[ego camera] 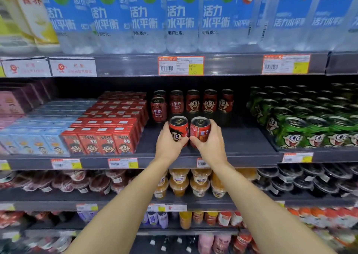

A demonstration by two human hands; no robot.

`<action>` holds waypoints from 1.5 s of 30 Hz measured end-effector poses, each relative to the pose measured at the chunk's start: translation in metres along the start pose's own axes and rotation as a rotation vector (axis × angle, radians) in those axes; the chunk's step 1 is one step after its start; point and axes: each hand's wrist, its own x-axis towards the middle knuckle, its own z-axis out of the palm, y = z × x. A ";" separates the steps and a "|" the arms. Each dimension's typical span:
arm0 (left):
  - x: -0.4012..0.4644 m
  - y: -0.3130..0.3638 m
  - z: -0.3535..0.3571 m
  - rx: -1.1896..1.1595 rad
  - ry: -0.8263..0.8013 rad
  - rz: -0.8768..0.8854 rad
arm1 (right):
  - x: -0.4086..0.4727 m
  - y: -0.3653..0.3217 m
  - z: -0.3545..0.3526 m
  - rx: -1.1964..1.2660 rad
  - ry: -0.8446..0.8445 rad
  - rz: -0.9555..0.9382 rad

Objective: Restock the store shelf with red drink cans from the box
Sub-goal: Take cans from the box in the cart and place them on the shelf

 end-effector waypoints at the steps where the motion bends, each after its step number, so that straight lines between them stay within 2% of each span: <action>1: -0.005 0.001 0.004 0.018 0.052 -0.010 | 0.001 0.001 -0.002 0.008 -0.011 -0.003; 5: -0.021 0.010 0.013 0.067 0.153 -0.028 | 0.005 0.001 -0.008 0.003 -0.035 0.006; 18: -0.011 0.011 0.013 0.241 0.139 -0.038 | 0.003 0.008 -0.006 0.001 -0.002 -0.022; 25: 0.017 0.011 0.018 0.141 0.179 -0.079 | 0.004 0.010 -0.004 -0.037 0.013 -0.026; 33: 0.062 0.016 0.030 0.153 0.217 -0.193 | 0.006 0.018 -0.001 -0.051 0.025 -0.056; 40: 0.085 0.018 0.046 0.121 0.288 -0.192 | 0.005 0.023 0.001 -0.067 0.052 -0.098; 45: 0.097 0.023 0.053 0.160 0.276 -0.218 | 0.006 0.025 0.003 -0.083 0.063 -0.120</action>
